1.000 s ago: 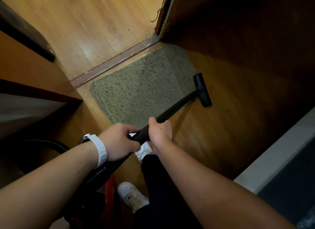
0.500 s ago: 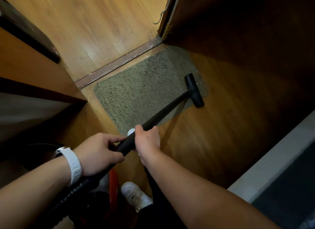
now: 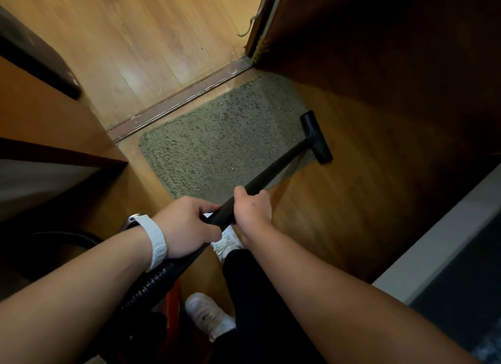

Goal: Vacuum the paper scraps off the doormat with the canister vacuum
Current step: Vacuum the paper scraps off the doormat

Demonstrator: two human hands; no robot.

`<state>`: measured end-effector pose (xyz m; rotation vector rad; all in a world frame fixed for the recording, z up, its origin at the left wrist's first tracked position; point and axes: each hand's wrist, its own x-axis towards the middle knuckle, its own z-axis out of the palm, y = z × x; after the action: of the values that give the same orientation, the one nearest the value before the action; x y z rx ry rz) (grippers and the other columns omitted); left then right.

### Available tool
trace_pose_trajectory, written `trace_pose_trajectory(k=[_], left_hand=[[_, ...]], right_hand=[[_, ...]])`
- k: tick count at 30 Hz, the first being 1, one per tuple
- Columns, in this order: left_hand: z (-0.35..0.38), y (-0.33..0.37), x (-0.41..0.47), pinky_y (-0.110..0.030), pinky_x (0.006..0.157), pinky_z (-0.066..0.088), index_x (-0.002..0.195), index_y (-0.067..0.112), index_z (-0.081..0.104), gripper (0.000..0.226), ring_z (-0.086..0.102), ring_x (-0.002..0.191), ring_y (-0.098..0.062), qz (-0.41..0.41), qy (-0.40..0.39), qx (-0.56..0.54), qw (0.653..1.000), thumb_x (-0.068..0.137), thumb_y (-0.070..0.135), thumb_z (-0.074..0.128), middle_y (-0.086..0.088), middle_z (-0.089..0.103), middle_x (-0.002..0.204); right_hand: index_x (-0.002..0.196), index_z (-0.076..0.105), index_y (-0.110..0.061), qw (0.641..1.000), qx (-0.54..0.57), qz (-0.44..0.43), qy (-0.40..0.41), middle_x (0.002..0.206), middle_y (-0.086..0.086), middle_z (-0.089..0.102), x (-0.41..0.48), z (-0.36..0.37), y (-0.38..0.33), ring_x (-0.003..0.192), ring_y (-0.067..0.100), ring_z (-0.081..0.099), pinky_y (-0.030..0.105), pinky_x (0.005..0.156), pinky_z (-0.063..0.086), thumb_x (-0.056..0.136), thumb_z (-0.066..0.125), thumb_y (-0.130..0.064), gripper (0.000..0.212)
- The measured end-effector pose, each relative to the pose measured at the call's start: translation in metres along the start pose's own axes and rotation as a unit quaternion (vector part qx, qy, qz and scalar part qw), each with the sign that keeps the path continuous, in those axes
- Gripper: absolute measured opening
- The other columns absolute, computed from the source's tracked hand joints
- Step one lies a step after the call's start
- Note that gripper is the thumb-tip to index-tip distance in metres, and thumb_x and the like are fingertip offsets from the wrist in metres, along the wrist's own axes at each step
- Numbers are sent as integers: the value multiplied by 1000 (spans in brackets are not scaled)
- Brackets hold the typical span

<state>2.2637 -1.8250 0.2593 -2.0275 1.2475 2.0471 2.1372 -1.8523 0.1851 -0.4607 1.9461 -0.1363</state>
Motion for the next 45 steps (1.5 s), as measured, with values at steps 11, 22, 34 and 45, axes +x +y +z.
trace_pose_trajectory(k=[11, 22, 34, 45], left_hand=[[-13, -4, 3, -27, 58, 50, 83, 52, 63, 36, 61, 54, -14, 4, -6, -2, 1000, 75, 18, 72, -5, 74, 76], [-30, -50, -40, -29, 68, 55, 94, 54, 59, 43, 69, 65, -14, -33, 27, 3, 999, 57, 35, 74, 4, 75, 75], [-25, -86, -64, -27, 77, 55, 111, 47, 64, 47, 67, 73, -8, -35, 63, 29, 997, 70, 27, 78, 7, 74, 87], [-1, -32, -9, -35, 73, 56, 104, 43, 67, 37, 67, 75, -16, -3, 58, 52, 997, 70, 27, 70, 1, 73, 82]], right_hand=[[139, 40, -15, 1000, 10, 16, 3, 118, 9, 64, 4, 8, -4, 87, 27, 69, 43, 74, 64, 90, 60, -33, 56], [140, 35, -15, 999, 0, 6, -49, 120, 9, 63, -38, 45, 17, 99, 30, 68, 48, 84, 61, 89, 59, -35, 60], [147, 32, -12, 998, -21, 0, -67, 117, 8, 59, -59, 70, 36, 104, 32, 66, 48, 85, 61, 95, 57, -29, 60], [129, 45, -5, 999, -38, -36, -6, 104, 8, 59, -8, 21, -1, 71, 17, 59, 19, 37, 44, 95, 56, -27, 42]])
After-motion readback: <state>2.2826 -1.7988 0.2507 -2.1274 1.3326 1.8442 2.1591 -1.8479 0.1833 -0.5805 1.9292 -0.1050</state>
